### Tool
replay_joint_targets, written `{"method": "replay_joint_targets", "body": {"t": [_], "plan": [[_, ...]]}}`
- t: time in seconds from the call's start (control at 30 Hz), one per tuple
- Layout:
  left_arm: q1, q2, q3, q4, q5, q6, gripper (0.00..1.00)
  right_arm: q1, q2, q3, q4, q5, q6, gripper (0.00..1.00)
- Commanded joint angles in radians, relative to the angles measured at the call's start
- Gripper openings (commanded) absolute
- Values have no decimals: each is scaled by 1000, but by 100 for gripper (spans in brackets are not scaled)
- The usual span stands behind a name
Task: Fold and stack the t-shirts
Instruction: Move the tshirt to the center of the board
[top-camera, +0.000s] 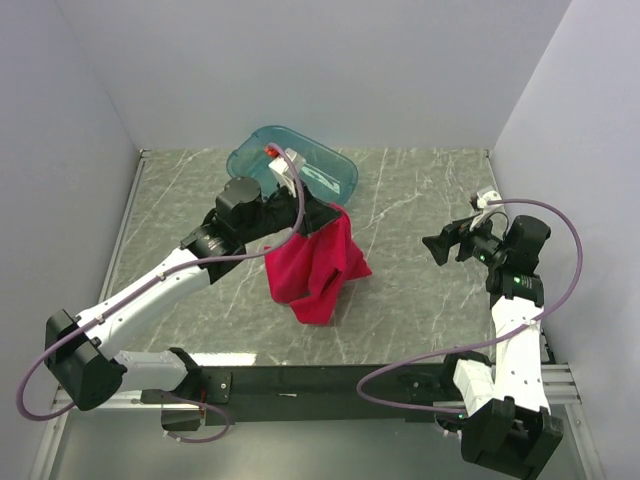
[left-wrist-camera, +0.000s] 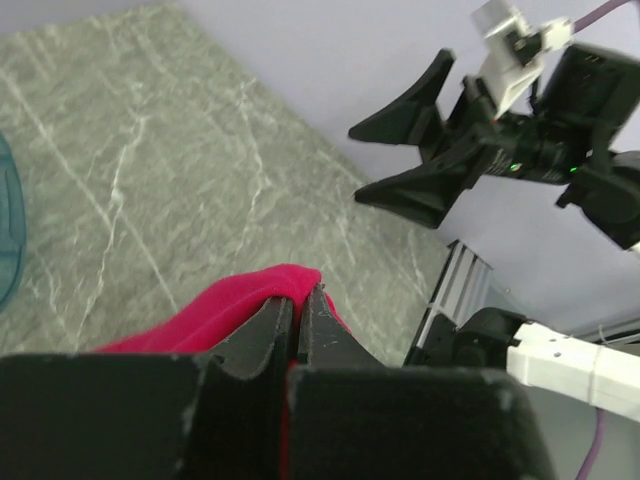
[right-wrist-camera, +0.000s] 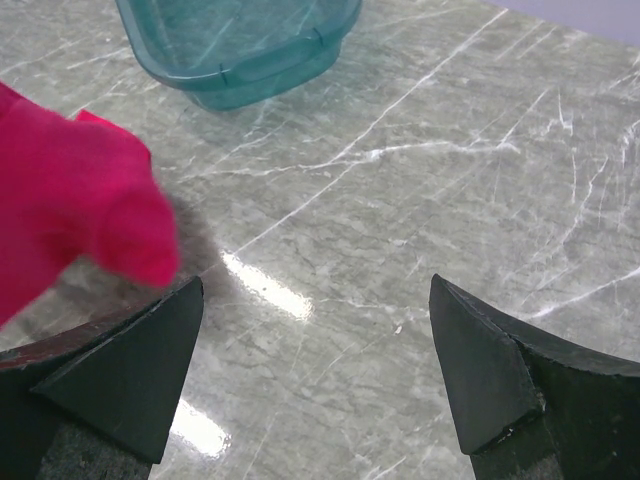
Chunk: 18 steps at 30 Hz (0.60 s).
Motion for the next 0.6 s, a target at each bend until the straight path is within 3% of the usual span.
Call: {"method": "replay_joint_targets", "body": {"t": [0.0,0.2,0.27,0.3,0.33,0.37,0.43,0.57], "plan": [[-3,-1,-19,101,-35,24,0,-8,7,-5,10,3,-18,100],[-3,38,-79,115,-119,34,1,-8,12,-5,5,-1,-24,100],[-4,42,-97,126,-151,37,15,-8,13,-6,2,-4,-27,100],[-4,44,-116,130,-174,41,28,-8,15,-5,1,-10,-36,100],[-4,44,-120,124,-215,44,54,-8,13,-5,-4,-14,-39,100],[-4,36,-123,113,-243,48,63,-8,13,-6,-4,-17,-42,100],[-3,12,-130,83,-310,77,76,-10,10,-9,-10,-35,-58,100],[-3,-72,-143,28,-441,160,86,-8,17,-14,-41,-115,-114,100]]}}
